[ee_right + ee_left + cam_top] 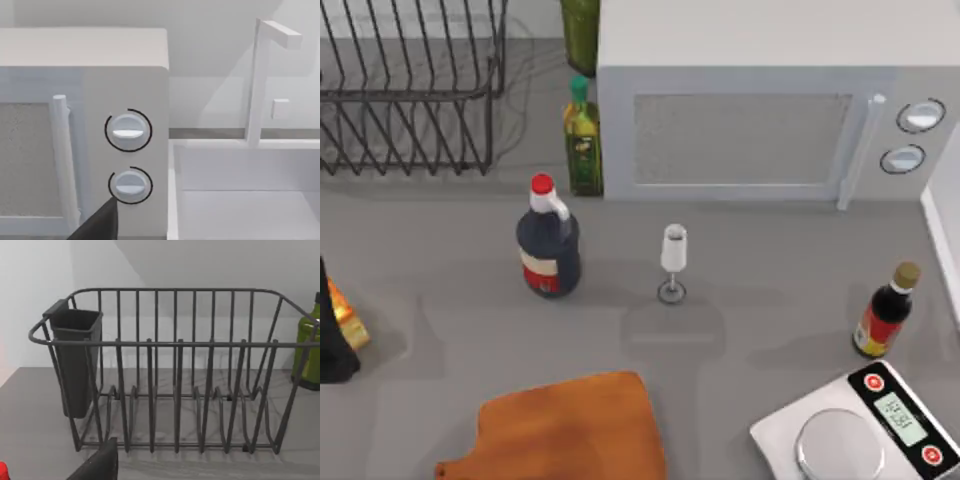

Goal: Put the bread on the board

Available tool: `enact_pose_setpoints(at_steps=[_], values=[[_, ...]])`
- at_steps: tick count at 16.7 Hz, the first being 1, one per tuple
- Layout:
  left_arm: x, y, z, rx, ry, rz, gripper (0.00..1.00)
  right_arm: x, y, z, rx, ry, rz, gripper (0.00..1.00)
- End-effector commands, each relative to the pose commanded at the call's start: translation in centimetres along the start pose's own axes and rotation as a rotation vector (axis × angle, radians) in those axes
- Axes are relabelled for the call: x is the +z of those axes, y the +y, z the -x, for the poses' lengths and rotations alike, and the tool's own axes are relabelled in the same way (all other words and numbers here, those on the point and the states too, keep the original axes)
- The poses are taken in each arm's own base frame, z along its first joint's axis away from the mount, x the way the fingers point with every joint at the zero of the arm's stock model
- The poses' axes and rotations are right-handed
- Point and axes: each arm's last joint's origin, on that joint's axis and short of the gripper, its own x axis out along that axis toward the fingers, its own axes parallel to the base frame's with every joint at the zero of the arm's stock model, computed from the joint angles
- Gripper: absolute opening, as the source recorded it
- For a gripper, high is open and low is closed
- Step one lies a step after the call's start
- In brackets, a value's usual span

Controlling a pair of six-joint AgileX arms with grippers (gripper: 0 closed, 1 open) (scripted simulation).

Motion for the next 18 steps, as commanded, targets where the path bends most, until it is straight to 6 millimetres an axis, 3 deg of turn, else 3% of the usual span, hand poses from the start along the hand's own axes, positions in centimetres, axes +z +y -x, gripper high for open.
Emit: enact_pose_setpoints(at_steps=[5, 10, 14, 18], values=[[0.9, 0.1, -0.1, 0.009, 0.063, -0.047, 1.0, 0.0, 0.0, 0.0, 0.0, 0.0, 0.0, 1.0], [4.0, 0.2, -1.7, -0.021, 0.355, -0.244, 1.0, 0.0, 0.0, 0.0, 0.0, 0.0, 0.0, 1.0], [6.0, 0.4, -5.8, -0.15, 0.704, -0.439, 1.0, 0.0, 0.0, 0.0, 0.0, 0.0, 0.0, 1.0], [5.9, 0.7, -11.7, -0.356, 1.043, -0.592, 1.0, 0.0, 0.0, 0.0, 0.0, 0.0, 0.0, 1.0]])
